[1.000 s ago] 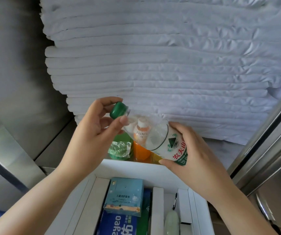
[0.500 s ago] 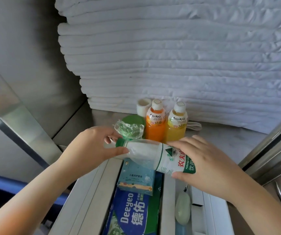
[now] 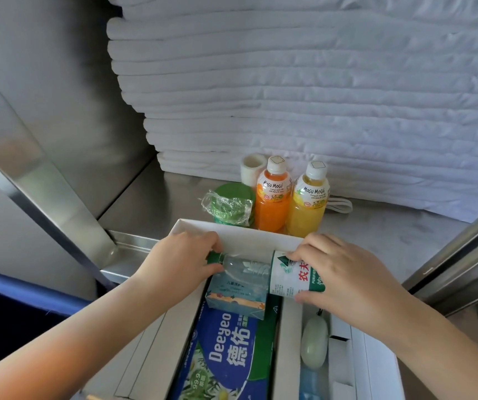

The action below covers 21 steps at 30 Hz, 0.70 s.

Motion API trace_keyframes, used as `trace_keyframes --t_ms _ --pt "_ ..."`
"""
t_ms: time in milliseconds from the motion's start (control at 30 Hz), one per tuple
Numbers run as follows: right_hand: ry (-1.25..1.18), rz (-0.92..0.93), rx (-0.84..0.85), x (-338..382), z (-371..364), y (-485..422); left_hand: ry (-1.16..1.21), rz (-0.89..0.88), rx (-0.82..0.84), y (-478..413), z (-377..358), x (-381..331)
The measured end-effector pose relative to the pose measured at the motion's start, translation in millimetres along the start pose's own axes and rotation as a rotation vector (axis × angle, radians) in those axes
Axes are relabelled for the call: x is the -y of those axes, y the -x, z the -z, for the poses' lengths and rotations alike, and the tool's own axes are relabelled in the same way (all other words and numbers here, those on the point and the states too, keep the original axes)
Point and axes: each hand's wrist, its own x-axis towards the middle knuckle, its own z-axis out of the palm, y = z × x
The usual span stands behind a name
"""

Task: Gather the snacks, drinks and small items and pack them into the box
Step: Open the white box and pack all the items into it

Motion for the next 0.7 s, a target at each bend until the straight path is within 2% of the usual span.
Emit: trace_keyframes --t_ms 167,333,700 --pt "-0.035 -0.003 -0.018 -1.7 -2.2 0.3 -0.006 -0.016 -0.053 2.3 21.2 -0.1" --pt "-0.044 -0.014 -0.021 -0.4 -1.8 -0.3 0.232 -0.049 -0.311 -38.1 59.8 2.5" --pt "-0.103 -0.018 0.007 -3.8 -5.5 0.4 0.123 -0.075 -0.208 -157.6 23.5 -11.1"
